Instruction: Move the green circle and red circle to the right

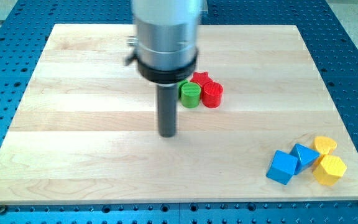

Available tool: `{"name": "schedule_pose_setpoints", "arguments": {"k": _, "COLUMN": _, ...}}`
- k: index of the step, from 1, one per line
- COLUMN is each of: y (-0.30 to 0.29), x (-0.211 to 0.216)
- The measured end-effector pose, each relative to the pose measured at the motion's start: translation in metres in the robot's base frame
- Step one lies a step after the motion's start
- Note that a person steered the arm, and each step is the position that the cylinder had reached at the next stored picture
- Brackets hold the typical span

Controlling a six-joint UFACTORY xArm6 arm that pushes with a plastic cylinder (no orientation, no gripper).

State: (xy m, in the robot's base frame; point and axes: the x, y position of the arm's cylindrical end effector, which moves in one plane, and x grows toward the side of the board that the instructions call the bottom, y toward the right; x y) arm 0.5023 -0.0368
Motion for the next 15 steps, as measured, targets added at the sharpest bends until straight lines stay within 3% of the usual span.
{"name": "schedule_pose_setpoints", "arguments": {"k": 4, "y": -0.002, "x": -0.001}}
{"name": "schedule_pose_setpoints", "arguments": {"k": 8, "y": -0.003, "x": -0.060}}
{"name": "schedule_pose_setpoints", "arguments": {"k": 9, "y": 0.032, "x": -0.078}}
{"name": "schedule_pose_setpoints", "arguments": {"k": 12, "y": 0.162, "x": -0.067}}
{"name": "schedule_pose_setpoints", "arguments": {"k": 14, "y": 0.114, "x": -0.074}}
{"name": "schedule_pose_setpoints", "arguments": {"k": 15, "y": 0.071, "x": -0.050}}
